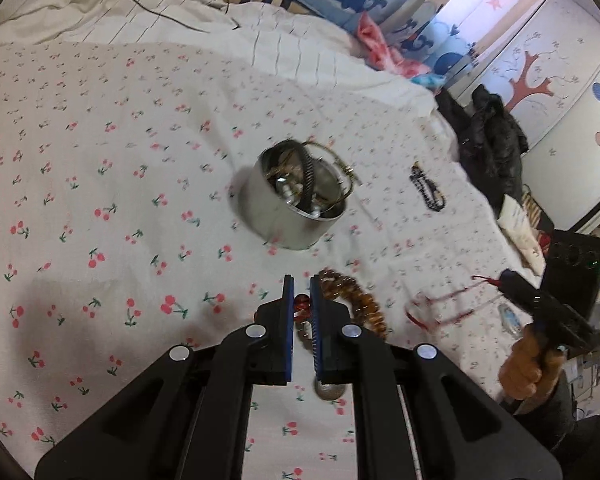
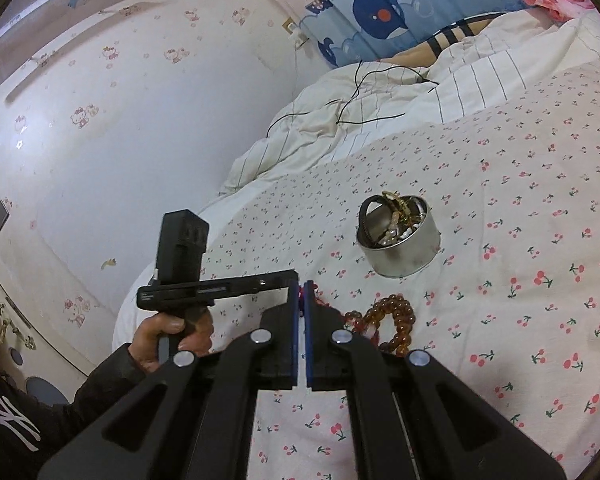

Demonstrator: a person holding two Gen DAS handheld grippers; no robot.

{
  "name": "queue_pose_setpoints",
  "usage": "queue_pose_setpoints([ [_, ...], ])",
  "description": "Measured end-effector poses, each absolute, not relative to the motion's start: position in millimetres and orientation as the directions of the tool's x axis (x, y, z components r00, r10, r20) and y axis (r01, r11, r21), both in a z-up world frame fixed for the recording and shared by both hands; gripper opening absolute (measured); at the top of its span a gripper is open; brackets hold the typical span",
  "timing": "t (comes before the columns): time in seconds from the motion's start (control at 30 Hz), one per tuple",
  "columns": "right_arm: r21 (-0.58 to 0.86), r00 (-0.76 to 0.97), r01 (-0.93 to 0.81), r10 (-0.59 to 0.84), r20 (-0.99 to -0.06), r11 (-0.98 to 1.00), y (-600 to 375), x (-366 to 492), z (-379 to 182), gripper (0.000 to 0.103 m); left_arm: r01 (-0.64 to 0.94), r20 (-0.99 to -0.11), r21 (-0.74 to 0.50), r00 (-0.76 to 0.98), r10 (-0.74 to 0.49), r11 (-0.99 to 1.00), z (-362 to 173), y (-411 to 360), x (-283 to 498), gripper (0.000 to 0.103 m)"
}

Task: Organize jewelry
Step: 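Carry both pieces over the silver tin and open both tools to drop them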

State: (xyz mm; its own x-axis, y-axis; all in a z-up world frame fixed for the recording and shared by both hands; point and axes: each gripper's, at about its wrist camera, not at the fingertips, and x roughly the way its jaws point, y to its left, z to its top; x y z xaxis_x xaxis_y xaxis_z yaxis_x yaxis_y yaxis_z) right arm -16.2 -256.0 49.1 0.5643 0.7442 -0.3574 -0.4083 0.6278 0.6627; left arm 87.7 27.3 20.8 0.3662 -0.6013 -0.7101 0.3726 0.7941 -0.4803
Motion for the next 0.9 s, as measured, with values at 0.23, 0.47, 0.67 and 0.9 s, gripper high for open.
queue_pose_setpoints([
  [0.23, 0.677, 0.562, -0.393, 0.745, -0.358, 0.622, -259, -12, 44, 0.003, 0.416, -0.688, -0.495, 0.349, -0.637, 0.763, 28, 9, 89, 0.007],
  [0.47, 0.691, 0.554, -0.384, 0.751, -0.358, 0.613, -256, -7, 38, 0.003, 0.458, -0.675, -0.474, 0.359, -0.645, 0.752, 38, -15, 93, 0.007],
  [0.67, 0.698, 0.560, -0.382, 0.752, -0.346, 0.606, -256, -2, 39, 0.003, 0.479, -0.668, -0.449, 0.380, -0.640, 0.754, 47, -33, 97, 0.007],
  [0.9, 0.694, 0.593, -0.403, 0.748, -0.298, 0.596, -262, 22, 60, 0.003, 0.435, -0.646, -0.476, 0.417, -0.640, 0.764, 46, -26, 110, 0.007],
])
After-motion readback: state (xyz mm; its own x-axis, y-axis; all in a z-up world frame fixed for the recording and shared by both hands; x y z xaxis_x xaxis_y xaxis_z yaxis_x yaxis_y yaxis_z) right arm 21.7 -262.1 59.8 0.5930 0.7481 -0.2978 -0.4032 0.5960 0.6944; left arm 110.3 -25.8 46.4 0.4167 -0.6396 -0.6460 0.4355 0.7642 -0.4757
